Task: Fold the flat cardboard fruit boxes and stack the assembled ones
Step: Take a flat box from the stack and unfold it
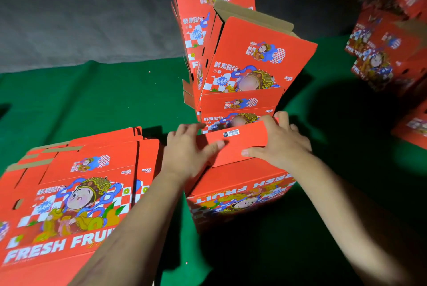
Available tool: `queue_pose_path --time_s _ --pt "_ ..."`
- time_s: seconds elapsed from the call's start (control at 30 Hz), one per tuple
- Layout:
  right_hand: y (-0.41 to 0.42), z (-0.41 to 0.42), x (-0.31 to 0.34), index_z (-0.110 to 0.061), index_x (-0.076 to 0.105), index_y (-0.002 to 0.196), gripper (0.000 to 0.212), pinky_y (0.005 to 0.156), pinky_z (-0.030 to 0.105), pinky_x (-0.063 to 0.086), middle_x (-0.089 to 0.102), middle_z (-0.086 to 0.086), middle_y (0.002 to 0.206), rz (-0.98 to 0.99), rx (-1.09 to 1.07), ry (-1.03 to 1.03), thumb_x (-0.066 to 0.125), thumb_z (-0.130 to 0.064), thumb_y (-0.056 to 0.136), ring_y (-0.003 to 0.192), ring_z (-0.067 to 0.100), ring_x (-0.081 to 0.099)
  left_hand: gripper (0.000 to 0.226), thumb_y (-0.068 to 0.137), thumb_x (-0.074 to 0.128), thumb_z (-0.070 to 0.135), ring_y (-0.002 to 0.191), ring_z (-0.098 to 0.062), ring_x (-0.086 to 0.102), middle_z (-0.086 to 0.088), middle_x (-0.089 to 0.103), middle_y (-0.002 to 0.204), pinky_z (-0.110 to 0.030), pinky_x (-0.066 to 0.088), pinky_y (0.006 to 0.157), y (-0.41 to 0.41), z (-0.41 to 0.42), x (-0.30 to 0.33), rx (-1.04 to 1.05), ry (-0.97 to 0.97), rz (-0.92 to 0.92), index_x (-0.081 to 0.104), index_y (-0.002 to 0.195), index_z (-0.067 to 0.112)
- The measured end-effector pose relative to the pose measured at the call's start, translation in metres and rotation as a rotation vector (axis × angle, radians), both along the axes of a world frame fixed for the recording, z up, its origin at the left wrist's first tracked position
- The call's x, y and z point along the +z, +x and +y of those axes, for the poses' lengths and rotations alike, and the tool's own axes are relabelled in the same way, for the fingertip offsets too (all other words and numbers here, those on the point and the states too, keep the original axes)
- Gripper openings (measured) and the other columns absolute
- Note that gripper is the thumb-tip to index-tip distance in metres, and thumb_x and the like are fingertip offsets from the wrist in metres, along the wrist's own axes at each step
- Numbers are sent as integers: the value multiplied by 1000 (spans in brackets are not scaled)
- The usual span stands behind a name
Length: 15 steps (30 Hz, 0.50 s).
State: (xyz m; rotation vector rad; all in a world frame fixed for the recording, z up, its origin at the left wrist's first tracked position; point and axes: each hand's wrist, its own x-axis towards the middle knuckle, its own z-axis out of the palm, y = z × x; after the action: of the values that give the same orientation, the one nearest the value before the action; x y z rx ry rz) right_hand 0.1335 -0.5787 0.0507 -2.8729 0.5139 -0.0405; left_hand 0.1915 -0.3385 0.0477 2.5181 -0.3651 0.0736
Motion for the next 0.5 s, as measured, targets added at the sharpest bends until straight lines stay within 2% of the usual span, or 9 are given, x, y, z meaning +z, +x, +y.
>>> queue_pose_path --time_s 0.1,0.2,0.23,0.27,0.3,0.33,0.4,0.43,0.5 --pt "-1 -8 12 -39 36 149 96 106 44 39 30 0 149 -78 -122 401 34 -97 71 133 31 47 49 99 55 56 127 -29 58 -10 62 135 -42 44 110 -8 10 4 294 -822 335 63 126 16" --pt "-16 -14 29 -16 59 130 74 89 36 41 61 12 123 -175 -231 776 31 -76 97 116 27 60 68 98 33 75 95 -21 73 -7 75 115 -39 60 85 -32 21 4 279 -1039 1003 79 91 25" --pt "-23 -13 33 -11 60 121 73 83 34 43 60 -1 101 -178 -207 799 30 -73 99 85 6 31 68 93 37 77 79 -21 75 -7 78 96 -35 61 70 -37 23 3 235 -1074 1096 79 83 26" --pt "-31 -12 36 -10 60 115 74 83 33 46 66 11 109 -208 -187 794 30 -75 98 120 17 41 58 85 47 75 70 -23 74 -7 77 85 -33 60 63 -39 25 2 198 -1108 1108 77 84 25" --pt "-37 -10 40 -14 60 110 73 75 30 43 55 13 122 -263 -186 803 33 -80 93 109 8 55 44 76 59 65 68 -24 73 -8 75 82 -32 59 60 -46 28 2 156 -1166 1043 74 88 26" --pt "-42 -8 43 -21 62 105 69 73 29 43 63 4 105 -353 -211 856 37 -83 86 90 5 62 35 70 64 51 71 -24 73 -7 75 87 -32 59 60 -48 35 -3 94 -1266 912 72 93 27" --pt "-48 -8 47 -27 66 102 54 76 32 48 68 4 97 -463 -301 1223 52 -76 83 82 16 67 43 74 55 19 94 -20 75 -6 75 116 -30 61 71 -49 45 -7 -17 -1443 590 68 115 26" --pt "-52 -8 48 -26 69 104 49 73 33 54 73 6 95 -396 -294 1420 56 -71 87 78 19 72 51 79 46 5 101 -13 73 -4 71 126 -25 60 76 -48 46 -9 -30 -1443 463 62 125 22" --pt "-63 -3 43 -21 72 115 47 65 34 60 78 9 104 -122 -159 1555 63 -58 88 82 23 77 44 94 35 -10 82 2 74 -6 67 115 -14 57 64 -52 64 -21 -98 -1271 395 56 124 14"
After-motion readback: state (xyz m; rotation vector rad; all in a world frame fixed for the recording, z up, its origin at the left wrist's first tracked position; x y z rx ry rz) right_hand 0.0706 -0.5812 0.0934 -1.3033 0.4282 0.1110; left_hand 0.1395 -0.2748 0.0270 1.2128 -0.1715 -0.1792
